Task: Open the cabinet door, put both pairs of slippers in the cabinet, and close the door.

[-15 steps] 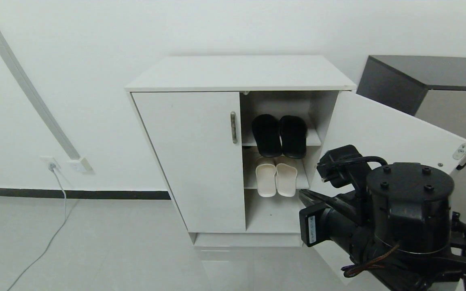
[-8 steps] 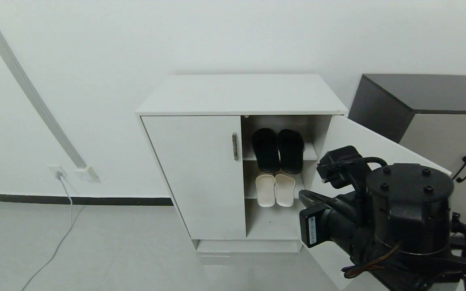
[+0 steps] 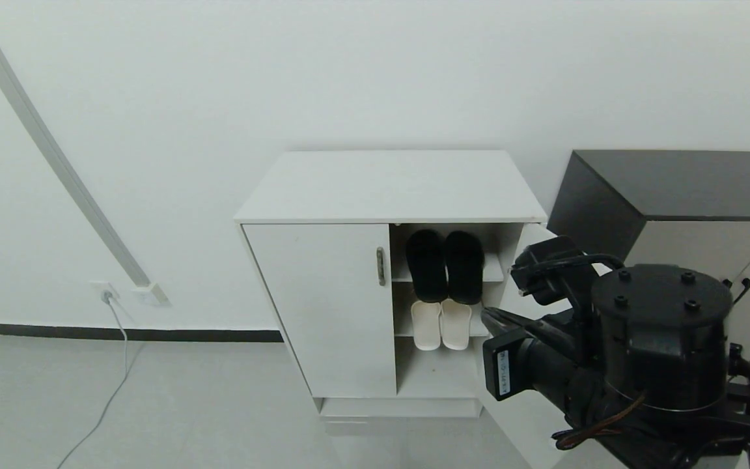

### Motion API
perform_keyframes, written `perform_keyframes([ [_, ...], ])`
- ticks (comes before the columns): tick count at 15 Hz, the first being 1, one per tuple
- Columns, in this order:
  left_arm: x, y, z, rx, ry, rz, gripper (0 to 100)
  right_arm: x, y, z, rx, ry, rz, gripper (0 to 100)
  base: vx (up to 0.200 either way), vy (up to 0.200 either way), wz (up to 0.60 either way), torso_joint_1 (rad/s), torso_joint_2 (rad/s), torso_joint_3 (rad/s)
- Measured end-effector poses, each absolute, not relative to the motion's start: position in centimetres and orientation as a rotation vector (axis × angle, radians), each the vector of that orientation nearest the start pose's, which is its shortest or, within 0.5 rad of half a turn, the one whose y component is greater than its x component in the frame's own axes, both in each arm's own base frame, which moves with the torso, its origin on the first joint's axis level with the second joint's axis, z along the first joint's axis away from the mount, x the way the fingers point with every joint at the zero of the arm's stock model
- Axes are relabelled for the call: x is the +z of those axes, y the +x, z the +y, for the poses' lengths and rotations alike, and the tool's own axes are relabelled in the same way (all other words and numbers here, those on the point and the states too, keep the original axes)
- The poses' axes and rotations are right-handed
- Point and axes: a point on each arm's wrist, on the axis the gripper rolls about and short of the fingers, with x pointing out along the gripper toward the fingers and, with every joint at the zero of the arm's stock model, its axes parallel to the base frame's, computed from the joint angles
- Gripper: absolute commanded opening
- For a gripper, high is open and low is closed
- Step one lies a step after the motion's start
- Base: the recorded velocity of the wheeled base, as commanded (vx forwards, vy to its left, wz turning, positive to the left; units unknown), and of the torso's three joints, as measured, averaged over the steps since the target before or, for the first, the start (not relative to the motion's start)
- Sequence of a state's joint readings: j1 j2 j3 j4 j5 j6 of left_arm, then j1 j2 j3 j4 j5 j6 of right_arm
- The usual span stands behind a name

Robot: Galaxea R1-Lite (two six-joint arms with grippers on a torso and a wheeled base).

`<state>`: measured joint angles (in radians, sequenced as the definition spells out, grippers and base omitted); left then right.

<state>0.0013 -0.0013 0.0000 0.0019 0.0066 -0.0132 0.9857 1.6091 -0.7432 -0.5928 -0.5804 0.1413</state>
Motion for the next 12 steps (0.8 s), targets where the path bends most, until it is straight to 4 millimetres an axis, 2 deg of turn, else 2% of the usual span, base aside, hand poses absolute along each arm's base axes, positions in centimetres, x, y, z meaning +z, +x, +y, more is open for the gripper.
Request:
perform_keyframes([
  [3,7.55,-2.29,0.01,0.007,-0.014,-0.001,0,18.93,16.35,22.36,0.389,-0.051,0.221,0,0.0,0.0,0.0,0.229,-0.53,-0.279],
  [11,7.54,-2.29,0.01,0.009,-0.014,0.0,0,18.66,16.41,22.22,0.397,-0.058,0.231,0,0.0,0.0,0.0,0.006,-0.01,-0.008],
  [12,7.54,-2.29,0.01,0.008,-0.013,0.0,0,18.62,16.39,22.19,0.399,-0.06,0.232,0,0.0,0.0,-0.6,0.002,0.0,0.002],
])
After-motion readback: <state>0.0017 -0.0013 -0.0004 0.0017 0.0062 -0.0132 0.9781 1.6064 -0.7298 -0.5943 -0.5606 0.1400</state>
